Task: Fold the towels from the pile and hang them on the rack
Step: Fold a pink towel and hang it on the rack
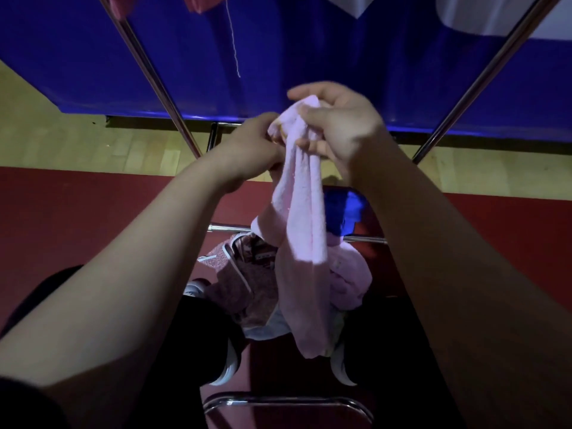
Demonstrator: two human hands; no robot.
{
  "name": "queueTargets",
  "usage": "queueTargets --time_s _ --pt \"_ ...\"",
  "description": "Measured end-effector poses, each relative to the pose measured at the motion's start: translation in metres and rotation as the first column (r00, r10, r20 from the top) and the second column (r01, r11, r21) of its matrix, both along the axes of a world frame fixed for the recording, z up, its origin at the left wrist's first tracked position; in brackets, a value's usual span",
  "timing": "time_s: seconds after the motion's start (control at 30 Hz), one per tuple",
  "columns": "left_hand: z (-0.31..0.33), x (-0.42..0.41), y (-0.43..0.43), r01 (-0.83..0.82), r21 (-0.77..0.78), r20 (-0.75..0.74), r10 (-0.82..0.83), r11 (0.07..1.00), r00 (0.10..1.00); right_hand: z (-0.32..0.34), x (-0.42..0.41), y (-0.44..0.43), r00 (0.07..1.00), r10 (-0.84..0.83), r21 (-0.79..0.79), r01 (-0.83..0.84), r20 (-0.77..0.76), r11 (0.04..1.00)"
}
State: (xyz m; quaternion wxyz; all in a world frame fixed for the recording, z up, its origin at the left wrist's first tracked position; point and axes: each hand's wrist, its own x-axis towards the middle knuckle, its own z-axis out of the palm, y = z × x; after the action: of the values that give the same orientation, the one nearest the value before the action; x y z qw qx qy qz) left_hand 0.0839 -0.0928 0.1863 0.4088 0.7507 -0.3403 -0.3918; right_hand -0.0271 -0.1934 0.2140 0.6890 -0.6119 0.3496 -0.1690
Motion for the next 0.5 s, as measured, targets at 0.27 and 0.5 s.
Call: queueTargets --time_s 0.27,0.5 --pt "0.007 0.012 0.001 -0.159 -0.067 0.241 0.171 0.985 0.955 0.009 -0.015 -0.029 0.974 -0.037 -0.236 -0.017 -0.222 0.972" --pt "0.028 -0.003 -0.001 -0.013 -0.248 0.283 0.085 0.969 0.955 -0.005 -0.015 -0.001 0.928 0.237 -0.375 -0.337 -0.288 0.863"
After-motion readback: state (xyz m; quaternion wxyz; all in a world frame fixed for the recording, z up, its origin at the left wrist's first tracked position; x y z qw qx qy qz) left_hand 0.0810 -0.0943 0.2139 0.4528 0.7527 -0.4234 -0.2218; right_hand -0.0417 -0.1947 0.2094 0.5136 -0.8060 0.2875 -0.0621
